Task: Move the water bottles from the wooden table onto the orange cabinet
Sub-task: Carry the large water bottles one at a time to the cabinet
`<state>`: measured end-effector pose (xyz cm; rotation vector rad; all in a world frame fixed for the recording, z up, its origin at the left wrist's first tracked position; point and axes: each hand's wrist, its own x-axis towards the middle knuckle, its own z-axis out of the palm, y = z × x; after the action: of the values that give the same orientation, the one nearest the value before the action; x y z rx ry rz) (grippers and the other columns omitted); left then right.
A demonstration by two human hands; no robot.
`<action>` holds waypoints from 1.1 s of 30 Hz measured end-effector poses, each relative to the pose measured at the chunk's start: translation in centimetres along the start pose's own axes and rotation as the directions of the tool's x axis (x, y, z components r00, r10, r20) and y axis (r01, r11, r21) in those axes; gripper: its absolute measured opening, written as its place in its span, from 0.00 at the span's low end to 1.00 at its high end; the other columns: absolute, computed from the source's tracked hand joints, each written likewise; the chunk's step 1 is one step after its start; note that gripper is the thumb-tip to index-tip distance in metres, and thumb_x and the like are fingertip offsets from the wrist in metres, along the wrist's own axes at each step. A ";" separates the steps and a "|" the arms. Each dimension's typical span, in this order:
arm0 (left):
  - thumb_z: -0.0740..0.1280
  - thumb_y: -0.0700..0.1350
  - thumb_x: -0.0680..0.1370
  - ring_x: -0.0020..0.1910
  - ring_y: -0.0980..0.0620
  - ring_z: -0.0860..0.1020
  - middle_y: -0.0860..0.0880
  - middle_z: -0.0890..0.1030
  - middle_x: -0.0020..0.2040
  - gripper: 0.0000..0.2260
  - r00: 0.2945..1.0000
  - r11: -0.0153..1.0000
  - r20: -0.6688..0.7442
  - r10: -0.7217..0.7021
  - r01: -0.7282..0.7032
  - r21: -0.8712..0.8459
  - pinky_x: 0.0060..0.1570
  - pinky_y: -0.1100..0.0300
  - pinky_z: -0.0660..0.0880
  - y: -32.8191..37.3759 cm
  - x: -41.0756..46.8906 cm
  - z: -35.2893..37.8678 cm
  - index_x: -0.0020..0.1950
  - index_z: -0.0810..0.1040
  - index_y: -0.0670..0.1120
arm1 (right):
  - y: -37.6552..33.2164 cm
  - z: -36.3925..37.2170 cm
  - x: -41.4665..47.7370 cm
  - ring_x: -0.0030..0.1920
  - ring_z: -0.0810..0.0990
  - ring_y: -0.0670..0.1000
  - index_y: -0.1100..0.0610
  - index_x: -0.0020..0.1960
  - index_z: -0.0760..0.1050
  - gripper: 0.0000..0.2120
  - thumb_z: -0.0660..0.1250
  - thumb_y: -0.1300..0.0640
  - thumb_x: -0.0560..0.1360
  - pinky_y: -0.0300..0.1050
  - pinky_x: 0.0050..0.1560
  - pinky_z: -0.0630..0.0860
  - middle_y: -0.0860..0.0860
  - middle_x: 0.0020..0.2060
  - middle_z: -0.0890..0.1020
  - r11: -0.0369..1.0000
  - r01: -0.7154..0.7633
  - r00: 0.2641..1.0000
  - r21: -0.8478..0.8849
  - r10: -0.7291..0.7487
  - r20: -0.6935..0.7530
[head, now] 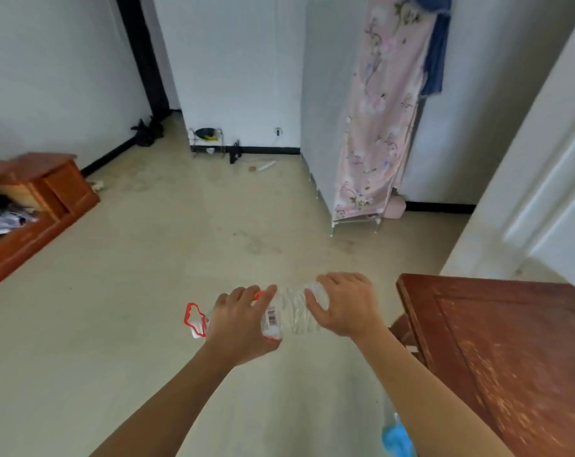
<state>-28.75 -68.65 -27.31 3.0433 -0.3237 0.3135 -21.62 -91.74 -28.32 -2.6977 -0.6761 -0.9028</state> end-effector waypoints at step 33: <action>0.71 0.70 0.64 0.54 0.43 0.81 0.45 0.81 0.59 0.41 0.638 0.623 -0.275 -0.719 0.767 0.153 0.51 0.45 0.79 -62.8 17.6 -1.7 0.72 0.72 0.50 | -41.6 45.1 61.4 0.32 0.79 0.56 0.56 0.38 0.80 0.22 0.59 0.41 0.78 0.48 0.36 0.73 0.50 0.31 0.80 0.579 0.672 0.736 0.462 -0.593 -0.327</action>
<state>1.22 -10.73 -24.74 2.9914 1.0751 0.5958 24.53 -18.44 -23.81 -1.8302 -1.6526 -0.8293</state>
